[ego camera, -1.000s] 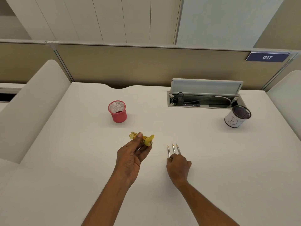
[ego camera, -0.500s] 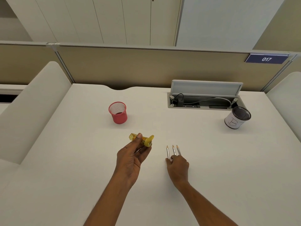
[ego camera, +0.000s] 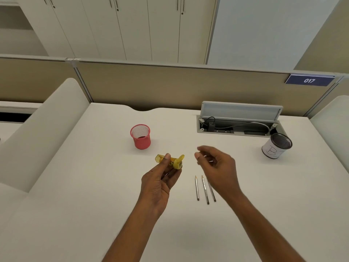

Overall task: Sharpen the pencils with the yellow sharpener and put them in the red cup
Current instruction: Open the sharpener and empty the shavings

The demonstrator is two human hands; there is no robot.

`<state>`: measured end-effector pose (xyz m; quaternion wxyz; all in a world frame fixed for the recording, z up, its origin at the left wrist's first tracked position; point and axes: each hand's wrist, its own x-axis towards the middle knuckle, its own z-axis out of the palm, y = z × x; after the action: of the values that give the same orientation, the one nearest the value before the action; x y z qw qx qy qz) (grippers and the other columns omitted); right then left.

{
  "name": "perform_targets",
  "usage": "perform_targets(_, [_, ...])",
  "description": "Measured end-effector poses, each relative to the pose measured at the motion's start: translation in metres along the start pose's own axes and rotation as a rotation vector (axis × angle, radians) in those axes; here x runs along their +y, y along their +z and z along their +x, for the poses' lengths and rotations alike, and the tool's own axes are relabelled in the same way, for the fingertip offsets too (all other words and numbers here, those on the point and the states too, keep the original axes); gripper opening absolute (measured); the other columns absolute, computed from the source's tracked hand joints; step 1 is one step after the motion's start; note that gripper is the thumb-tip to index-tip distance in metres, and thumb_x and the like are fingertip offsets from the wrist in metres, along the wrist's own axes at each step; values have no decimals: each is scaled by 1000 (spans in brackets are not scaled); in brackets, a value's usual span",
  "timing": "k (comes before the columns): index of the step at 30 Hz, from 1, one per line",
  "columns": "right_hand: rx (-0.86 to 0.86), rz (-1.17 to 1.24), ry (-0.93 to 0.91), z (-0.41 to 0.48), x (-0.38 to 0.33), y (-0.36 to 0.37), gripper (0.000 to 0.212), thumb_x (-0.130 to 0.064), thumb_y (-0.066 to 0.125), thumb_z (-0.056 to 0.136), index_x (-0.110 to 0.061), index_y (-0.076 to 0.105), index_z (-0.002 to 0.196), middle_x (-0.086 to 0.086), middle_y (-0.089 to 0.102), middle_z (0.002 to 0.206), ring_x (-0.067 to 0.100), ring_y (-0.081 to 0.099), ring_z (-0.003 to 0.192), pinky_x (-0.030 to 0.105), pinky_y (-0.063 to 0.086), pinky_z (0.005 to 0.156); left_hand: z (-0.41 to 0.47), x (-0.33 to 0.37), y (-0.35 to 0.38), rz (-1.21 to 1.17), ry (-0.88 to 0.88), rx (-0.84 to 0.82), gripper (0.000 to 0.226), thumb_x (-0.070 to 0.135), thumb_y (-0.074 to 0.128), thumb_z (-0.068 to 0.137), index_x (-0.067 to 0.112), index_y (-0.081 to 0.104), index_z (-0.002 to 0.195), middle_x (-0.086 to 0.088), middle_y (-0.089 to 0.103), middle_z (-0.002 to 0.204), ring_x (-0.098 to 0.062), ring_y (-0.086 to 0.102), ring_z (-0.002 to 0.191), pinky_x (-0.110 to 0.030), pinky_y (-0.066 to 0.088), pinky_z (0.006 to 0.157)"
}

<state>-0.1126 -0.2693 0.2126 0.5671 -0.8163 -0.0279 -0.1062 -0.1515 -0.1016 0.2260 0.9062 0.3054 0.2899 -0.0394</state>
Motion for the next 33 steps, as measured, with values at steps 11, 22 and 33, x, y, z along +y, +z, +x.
perform_targets(11, [-176,-46,-208,-4,-61,-14,44,-36,80,85,-22,70,124,-15,72,115,5,68,105,22,59,80,-7,-2,15,-26,9,-45,26,15,75,86,-3,73,104,-23,77,109,-27,78,94,-33,65,74])
perform_targets(22, [-94,-80,-236,-13,-30,14,37,-18,82,84,-20,72,120,-12,75,105,2,69,97,22,59,83,-7,-9,16,-16,0,-42,41,21,79,79,-3,73,111,-23,76,112,-30,76,105,-38,61,89])
perform_targets(33, [-167,-69,-270,2,-35,-2,41,-20,80,87,-17,69,127,-7,76,108,8,71,99,29,61,86,-5,-5,17,-62,-15,-89,31,16,73,91,1,69,117,-23,73,119,-29,77,102,-33,65,78])
